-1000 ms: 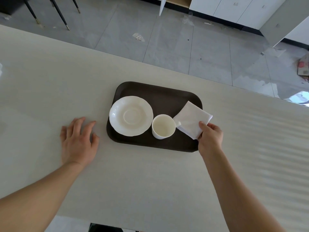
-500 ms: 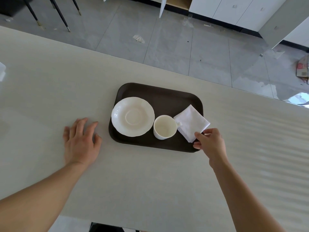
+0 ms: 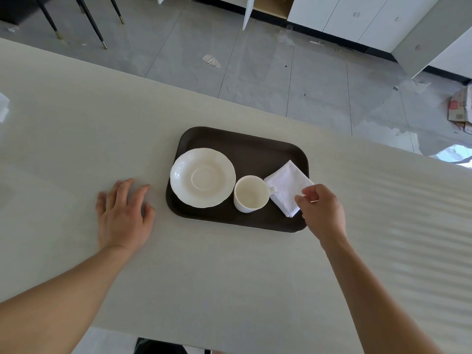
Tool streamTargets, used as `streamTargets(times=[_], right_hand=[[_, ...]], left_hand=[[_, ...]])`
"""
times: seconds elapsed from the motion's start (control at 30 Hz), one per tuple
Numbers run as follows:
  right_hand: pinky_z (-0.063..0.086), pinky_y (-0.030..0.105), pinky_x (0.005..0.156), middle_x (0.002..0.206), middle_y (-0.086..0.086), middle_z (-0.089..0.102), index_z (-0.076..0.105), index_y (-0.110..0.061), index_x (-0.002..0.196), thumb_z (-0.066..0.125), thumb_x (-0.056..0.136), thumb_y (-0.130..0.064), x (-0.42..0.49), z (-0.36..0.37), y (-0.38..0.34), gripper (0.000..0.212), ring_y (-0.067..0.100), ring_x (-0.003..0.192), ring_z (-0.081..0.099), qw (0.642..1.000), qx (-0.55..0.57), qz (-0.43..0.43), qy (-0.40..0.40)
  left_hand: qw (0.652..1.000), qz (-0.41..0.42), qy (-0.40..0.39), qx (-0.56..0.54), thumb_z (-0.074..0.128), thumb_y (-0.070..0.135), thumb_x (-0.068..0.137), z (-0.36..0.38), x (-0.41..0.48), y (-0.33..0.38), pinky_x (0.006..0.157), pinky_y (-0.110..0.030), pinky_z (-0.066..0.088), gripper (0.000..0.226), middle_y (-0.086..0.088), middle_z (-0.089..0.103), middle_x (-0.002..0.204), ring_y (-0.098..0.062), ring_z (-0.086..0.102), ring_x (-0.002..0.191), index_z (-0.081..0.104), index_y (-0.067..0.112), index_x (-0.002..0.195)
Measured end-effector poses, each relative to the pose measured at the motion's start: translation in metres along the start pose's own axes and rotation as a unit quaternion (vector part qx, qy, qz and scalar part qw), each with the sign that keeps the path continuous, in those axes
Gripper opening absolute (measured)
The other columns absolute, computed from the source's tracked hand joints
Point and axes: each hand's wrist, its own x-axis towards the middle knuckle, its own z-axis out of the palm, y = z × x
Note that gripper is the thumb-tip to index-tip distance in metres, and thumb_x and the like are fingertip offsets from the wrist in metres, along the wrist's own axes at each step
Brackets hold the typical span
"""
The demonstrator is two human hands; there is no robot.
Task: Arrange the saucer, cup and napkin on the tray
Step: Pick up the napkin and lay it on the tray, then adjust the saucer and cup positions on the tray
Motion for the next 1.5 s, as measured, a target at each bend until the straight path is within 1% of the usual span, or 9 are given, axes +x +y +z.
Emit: streamTargets(times=[0.13,0.27,0.57,0.67,0.87,1.07,1.2,1.33,1.5], right_hand=[[0.040,0.027,0.064,0.086,-0.009,0.068,0.066,-0.021,0.095,0.067,0.086,-0.025,0.003,-0.001,-0.014,0.010,0.017,0.077,0.060,0.994,-0.067,-0.082,0.032],[0.045,0.029,0.062,0.085,-0.005,0.067,0.066,-0.021,0.097,0.067,0.086,-0.021,0.008,0.000,-0.038,0.011,0.020,0.073,0.060,0.977,-0.104,-0.176,0.052],[0.049,0.031,0.068,0.090,0.000,0.070,0.067,-0.016,0.106,0.065,0.090,-0.025,0.038,0.037,-0.095,0.019,0.023,0.083,0.064,0.943,-0.159,-0.291,-0.027],[0.053,0.035,0.074,0.096,0.002,0.070,0.065,-0.016,0.112,0.060,0.093,-0.033,0.048,0.057,-0.112,0.026,0.026,0.090,0.063,0.928,-0.214,-0.292,-0.082],[0.051,0.035,0.068,0.096,0.004,0.070,0.064,-0.014,0.109,0.061,0.091,-0.043,0.060,0.087,-0.127,0.034,0.028,0.087,0.063,0.911,-0.275,-0.269,-0.150],[0.055,0.036,0.073,0.089,0.000,0.072,0.067,-0.019,0.106,0.065,0.089,-0.034,0.066,0.100,-0.125,0.023,0.022,0.080,0.063,0.931,-0.214,-0.223,-0.192],[0.060,0.046,0.078,0.083,0.005,0.074,0.069,-0.017,0.099,0.071,0.087,-0.023,0.073,0.105,-0.130,0.013,0.025,0.073,0.072,0.947,-0.122,-0.163,-0.249],[0.063,0.043,0.075,0.077,0.007,0.076,0.069,-0.018,0.091,0.071,0.087,-0.015,0.079,0.107,-0.135,0.005,0.022,0.060,0.074,0.944,-0.123,-0.145,-0.270],[0.063,0.042,0.075,0.075,0.009,0.074,0.068,-0.013,0.084,0.067,0.088,-0.004,0.083,0.111,-0.141,0.010,0.020,0.056,0.074,0.947,-0.097,-0.116,-0.282]], left_hand=[[1.000,0.000,0.000,0.003,0.043,0.028,0.086,0.002,0.001,-0.001,0.117,-0.060,0.021,0.048,-0.017,0.048,0.143,-0.039,0.040,0.138,0.060,0.016,0.129],[1.000,0.002,0.003,0.003,0.041,0.029,0.086,0.004,0.001,-0.003,0.117,-0.059,0.020,0.048,-0.016,0.048,0.143,-0.039,0.039,0.139,0.060,0.017,0.129],[1.000,-0.007,-0.007,-0.005,0.044,0.026,0.086,0.000,0.002,-0.002,0.119,-0.059,0.020,0.046,-0.016,0.050,0.143,-0.038,0.040,0.140,0.061,0.017,0.128],[1.000,-0.010,-0.007,0.001,0.045,0.025,0.085,0.001,0.001,-0.002,0.119,-0.059,0.020,0.046,-0.015,0.050,0.143,-0.037,0.041,0.140,0.062,0.018,0.127],[1.000,-0.009,-0.005,0.006,0.047,0.024,0.085,0.002,0.001,-0.003,0.119,-0.059,0.022,0.045,-0.015,0.051,0.143,-0.036,0.041,0.140,0.062,0.019,0.127],[1.000,-0.011,-0.012,0.006,0.048,0.022,0.086,0.001,0.001,-0.003,0.118,-0.059,0.022,0.045,-0.014,0.051,0.144,-0.035,0.040,0.141,0.062,0.020,0.128],[1.000,-0.014,-0.015,0.000,0.055,0.017,0.087,0.000,0.001,-0.001,0.119,-0.059,0.021,0.042,-0.014,0.050,0.145,-0.035,0.039,0.142,0.061,0.020,0.128],[1.000,-0.011,-0.017,0.004,0.054,0.018,0.086,0.002,0.001,-0.002,0.119,-0.059,0.021,0.043,-0.013,0.050,0.145,-0.034,0.039,0.143,0.060,0.022,0.129],[1.000,-0.011,-0.015,0.006,0.052,0.020,0.086,0.003,0.002,-0.004,0.119,-0.058,0.021,0.044,-0.012,0.049,0.146,-0.034,0.038,0.143,0.060,0.023,0.129]])
